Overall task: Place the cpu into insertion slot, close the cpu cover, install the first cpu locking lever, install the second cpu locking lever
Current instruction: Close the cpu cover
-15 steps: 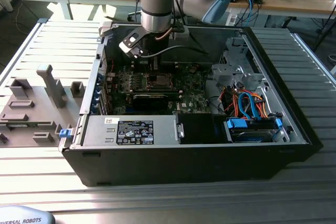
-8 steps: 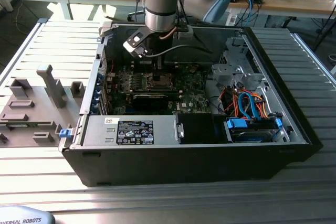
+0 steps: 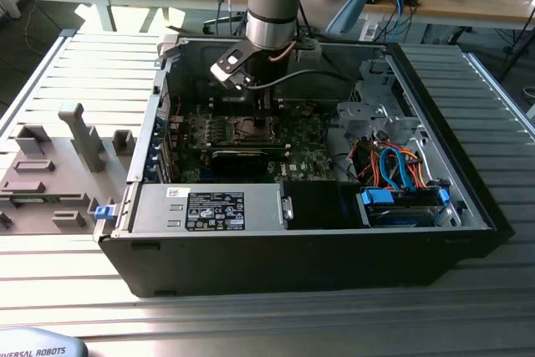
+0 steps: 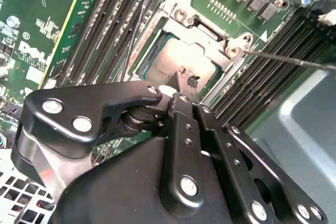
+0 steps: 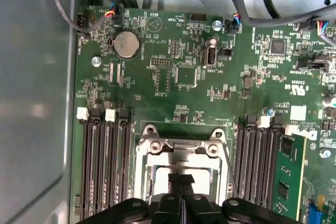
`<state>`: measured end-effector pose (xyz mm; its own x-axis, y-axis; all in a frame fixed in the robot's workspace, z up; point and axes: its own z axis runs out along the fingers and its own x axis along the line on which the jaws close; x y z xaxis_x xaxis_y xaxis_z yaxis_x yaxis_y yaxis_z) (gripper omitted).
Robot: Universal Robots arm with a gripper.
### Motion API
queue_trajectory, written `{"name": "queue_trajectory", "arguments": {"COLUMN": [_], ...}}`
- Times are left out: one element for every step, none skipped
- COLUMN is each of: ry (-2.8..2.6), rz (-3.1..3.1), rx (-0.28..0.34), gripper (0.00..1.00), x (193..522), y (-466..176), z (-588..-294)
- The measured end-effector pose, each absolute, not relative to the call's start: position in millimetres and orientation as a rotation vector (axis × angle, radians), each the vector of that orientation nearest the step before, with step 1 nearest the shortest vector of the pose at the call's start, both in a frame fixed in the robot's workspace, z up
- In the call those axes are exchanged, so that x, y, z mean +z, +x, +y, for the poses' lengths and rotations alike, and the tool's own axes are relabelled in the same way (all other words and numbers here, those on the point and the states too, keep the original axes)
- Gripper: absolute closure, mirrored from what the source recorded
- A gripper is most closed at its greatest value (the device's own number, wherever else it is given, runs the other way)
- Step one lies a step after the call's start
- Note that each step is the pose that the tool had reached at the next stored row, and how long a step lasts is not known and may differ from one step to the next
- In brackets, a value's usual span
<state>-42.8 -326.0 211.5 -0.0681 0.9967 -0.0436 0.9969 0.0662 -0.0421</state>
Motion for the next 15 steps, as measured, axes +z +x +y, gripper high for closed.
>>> {"name": "queue_trajectory", "arguments": {"ry": [2.143,2.143,2.143,2.144,2.144,2.144,2.144,2.144,2.144,2.144,2.144,2.144,2.144,2.144,2.144], "rz": [2.292,2.293,2.293,2.293,2.293,2.293,2.293,2.293,2.293,2.293,2.293,2.293,2.293,2.293,2.293], "rx": [-0.096,-0.097,-0.098,-0.098,-0.098,-0.098,-0.098,-0.098,-0.098,-0.098,-0.098,-0.098,-0.098,-0.098,-0.098], "gripper": [0.89,0.89,0.89,0.89,0.89,0.89,0.89,0.89,0.89,0.89,0.89,0.89,0.89,0.89,0.89], "x": [211.4,211.5,211.5,211.5,211.6,211.7,211.9,212.3,212.9,213.3,214.3,215.4,217.0,218.2,220.2], "y": [-40.9,-39.4,-38.7,-37.8,-37.4,-36.9,-36.5,-36.2,-36.2,-36.0,-35.9,-35.8,-35.8,-35.7,-35.8], "z": [-326.0,-326.0,-326.0,-326.0,-326.0,-326.0,-325.9,-325.9,-326.0,-326.0,-326.0,-326.0,-326.0,-326.0,-326.0]}}
